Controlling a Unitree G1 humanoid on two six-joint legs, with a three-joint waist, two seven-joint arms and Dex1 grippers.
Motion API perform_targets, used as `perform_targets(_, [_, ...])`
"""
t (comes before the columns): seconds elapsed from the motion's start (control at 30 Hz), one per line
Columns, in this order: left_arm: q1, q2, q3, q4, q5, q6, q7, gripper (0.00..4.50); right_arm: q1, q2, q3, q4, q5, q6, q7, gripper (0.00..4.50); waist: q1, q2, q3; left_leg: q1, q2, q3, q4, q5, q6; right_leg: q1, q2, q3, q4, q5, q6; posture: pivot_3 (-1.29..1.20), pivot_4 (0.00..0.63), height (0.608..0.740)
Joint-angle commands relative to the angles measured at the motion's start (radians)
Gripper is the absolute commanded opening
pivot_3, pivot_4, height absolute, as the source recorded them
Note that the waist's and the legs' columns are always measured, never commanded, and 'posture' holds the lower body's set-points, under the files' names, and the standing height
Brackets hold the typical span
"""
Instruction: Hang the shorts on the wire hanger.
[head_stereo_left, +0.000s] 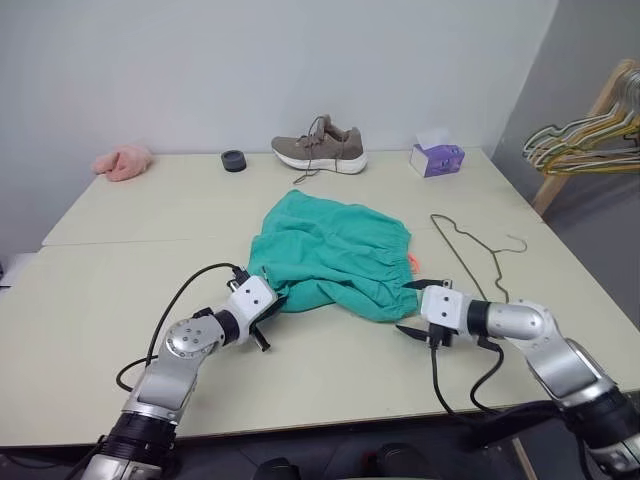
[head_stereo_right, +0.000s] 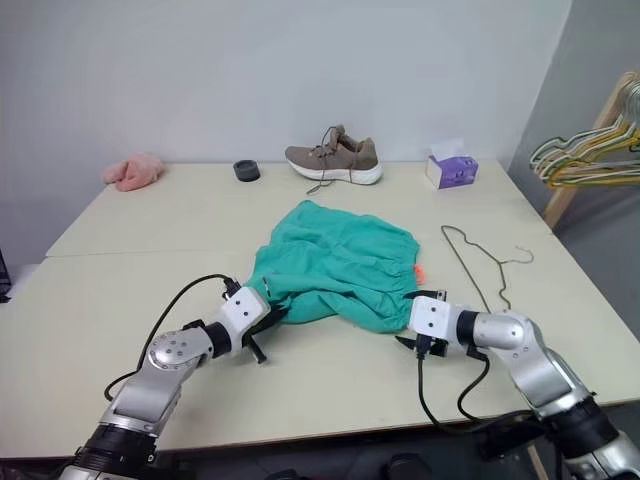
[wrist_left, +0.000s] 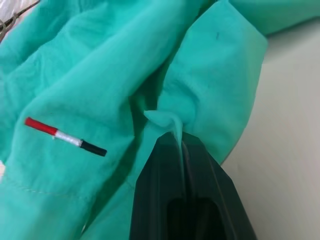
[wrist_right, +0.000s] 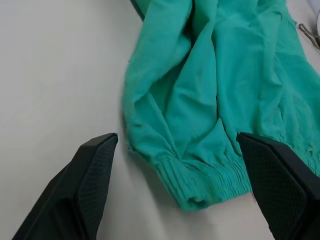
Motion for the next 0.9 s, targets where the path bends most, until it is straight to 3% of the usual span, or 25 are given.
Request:
perform_targets(0.03, [-0.002,0.026,0.047,-0.044,-0.048,0.011,-0.037,0.00,-0.057,0.012,0.026,0.089,-0.055,-0.087,0.003,3.15,0.000,0.000,0.000,0.000,0.000,0.000,0.000,0.000,0.000,0.000,0.000,0.000,0.000,0.000,0.000,-0.10,0.000,0.740])
perform_targets(0.33, [0.047,0.180,0.043,-0.042,-0.121,-0.022,-0.273,0.00,-0.132,0.040,0.013,0.140,-0.008,-0.064,0.104,0.03,-0.001,0.001,0.000,0.000,0.001,0.001,0.000,0.000,0.000,0.000,0.000,0.000,0.001,0.000,0.000,-0.10,0.000,0.740])
perform_targets(0.53, [0.140,0.331,0.036,-0.106,-0.200,0.030,-0.503,0.00,-0.064,-0.080,-0.018,-0.058,0.157,0.078,0.336,0.03,0.001,0.002,0.000,0.000,0.001,0.001,0.000,0.000,0.000,-0.001,0.000,0.000,0.001,0.000,0.000,-0.10,0.000,0.740])
perform_targets(0.7, [0.291,0.474,0.093,-0.207,-0.311,0.106,-0.655,0.00,0.049,-0.212,-0.064,-0.290,0.292,0.247,0.442,0.03,0.001,0.002,0.000,-0.001,0.001,0.002,-0.001,0.000,0.000,-0.002,-0.001,0.000,0.000,0.000,0.000,-0.10,0.000,0.740])
perform_targets(0.9, [0.471,0.558,0.152,-0.344,-0.416,0.176,-0.735,0.00,0.170,-0.339,-0.091,-0.439,0.387,0.343,0.499,0.03,0.002,0.002,0.000,0.001,0.001,0.002,0.000,0.000,0.000,-0.002,-0.001,0.000,0.000,-0.003,0.005,-0.10,0.000,0.740])
